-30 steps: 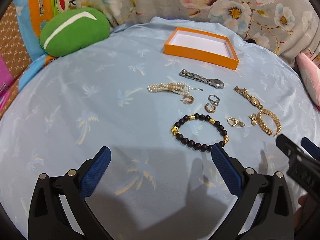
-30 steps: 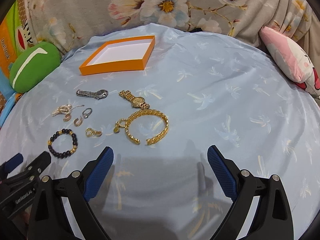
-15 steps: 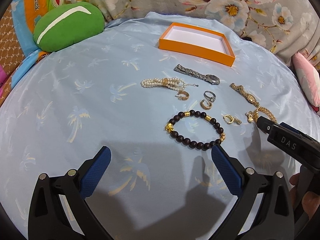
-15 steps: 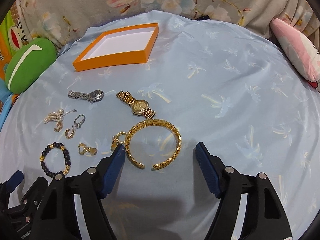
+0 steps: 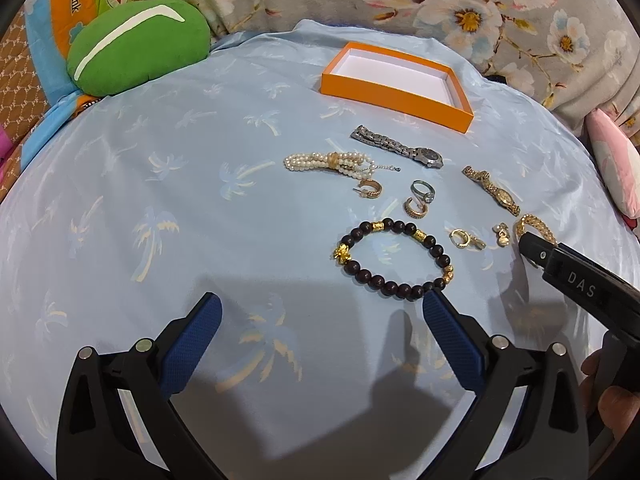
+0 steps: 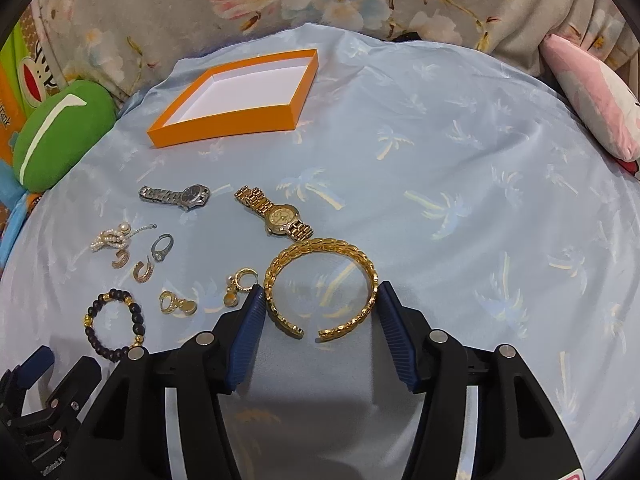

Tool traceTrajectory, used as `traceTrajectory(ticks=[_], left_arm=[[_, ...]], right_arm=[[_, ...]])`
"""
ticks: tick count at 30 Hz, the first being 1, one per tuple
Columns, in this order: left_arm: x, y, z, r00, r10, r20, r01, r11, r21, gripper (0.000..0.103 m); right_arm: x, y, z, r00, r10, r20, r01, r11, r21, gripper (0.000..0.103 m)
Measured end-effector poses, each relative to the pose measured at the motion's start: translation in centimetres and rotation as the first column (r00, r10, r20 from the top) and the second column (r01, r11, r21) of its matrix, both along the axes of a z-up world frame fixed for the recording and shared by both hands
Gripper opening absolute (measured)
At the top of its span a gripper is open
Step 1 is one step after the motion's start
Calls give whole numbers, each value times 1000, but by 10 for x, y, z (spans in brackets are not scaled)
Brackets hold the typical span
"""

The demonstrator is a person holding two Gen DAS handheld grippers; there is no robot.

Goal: Organize jewelry
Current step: 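Grasp the gold cuff bangle with the right tool while the left tool grasps the pearl bracelet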

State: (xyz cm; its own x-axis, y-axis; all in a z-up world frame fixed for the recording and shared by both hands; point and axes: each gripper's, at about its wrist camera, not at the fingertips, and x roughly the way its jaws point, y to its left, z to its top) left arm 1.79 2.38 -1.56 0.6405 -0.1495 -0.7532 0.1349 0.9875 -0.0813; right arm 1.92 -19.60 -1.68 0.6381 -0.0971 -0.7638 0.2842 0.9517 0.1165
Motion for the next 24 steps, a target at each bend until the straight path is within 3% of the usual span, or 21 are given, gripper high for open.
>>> traceTrajectory(ticks=[11,14,20,24], left_arm=[[1,6,3,1000,-16,2,16,1000,-26,98],[5,9,11,998,-27,51,26,1000,16,98],[52,23,29,991,-91,96,89,996,24,98],[88,23,27,975,-203,88,198,978,61,93]], right_arm=[[-25,2,1,1000,17,22,-18,999,30,56],[-28,4,1,999,29,22,-30,999,31,56],[-28,5,0,999,32,16,-33,999,28,57],[-27,4,0,999,32,17,-33,999,31,57]])
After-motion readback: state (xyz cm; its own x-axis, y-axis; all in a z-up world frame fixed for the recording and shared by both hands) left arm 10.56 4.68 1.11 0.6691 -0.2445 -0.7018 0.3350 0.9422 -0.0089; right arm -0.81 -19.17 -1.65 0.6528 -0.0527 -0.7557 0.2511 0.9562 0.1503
